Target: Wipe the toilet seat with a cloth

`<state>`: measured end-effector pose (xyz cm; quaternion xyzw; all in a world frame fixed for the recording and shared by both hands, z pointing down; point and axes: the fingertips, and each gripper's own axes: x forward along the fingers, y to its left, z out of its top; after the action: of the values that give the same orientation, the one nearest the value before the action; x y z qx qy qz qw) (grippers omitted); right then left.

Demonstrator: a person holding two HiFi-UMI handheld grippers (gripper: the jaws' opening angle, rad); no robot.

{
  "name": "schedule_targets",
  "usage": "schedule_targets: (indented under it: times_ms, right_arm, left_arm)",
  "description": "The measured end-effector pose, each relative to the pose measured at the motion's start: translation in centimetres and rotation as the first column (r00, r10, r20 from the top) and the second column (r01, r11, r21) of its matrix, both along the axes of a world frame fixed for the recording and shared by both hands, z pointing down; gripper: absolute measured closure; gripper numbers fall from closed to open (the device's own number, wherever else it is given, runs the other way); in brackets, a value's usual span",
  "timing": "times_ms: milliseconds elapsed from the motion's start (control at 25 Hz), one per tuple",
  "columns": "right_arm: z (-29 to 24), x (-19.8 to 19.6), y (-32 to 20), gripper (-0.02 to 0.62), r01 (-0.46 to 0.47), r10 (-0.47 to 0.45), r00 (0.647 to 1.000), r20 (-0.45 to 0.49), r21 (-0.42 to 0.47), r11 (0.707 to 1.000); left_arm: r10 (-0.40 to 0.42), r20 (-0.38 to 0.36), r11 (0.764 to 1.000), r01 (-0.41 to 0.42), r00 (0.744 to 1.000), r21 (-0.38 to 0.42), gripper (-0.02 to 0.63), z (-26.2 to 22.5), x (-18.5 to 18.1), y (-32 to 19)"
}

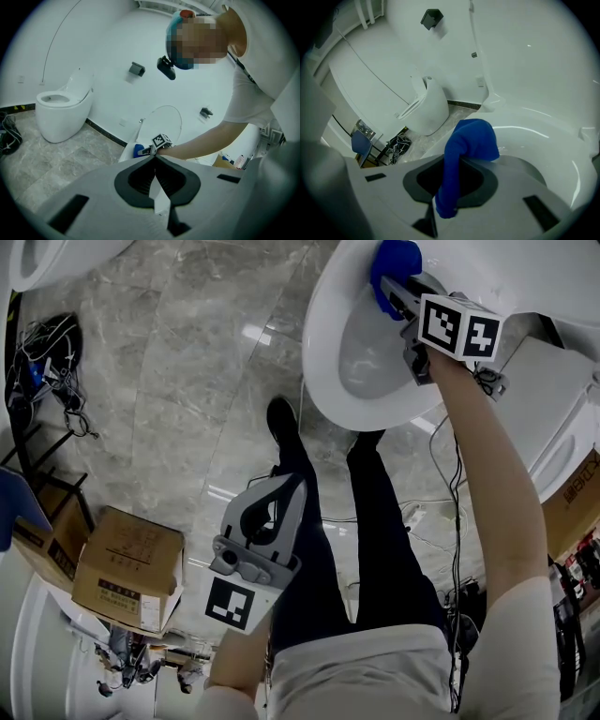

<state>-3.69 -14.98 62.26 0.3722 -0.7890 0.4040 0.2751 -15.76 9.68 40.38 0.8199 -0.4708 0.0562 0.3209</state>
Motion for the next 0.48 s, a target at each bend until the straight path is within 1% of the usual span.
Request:
schedule_targets:
  times_ms: [200,360,480]
  right_arm:
    - [-0.6,-1.2,1.0,0.541,0.036,-0.036,0.999,0.026,0.001,0.999]
    - [-1.2,-2.4,1.9,0.541,0.041,-0.04,0.996,0.082,-0.008,0.999]
    - [-1.2,-3.0,2.7,0.541,0.063,-0.062,0.995,0.079,-0.004,0.998]
  left_arm:
    - [0.003,-0.004,1.0,-0.003,1.0,0.002,0.597,-0.3,0.2,0.3]
    - [0.001,-0.007,1.0,-0.001,1.0,0.002,0.597,-0.3,0.1,0.9]
    - [-0.001,-0.006,1.0,0.001,1.0,0.002,0.597,-0.2,-0.1,1.5]
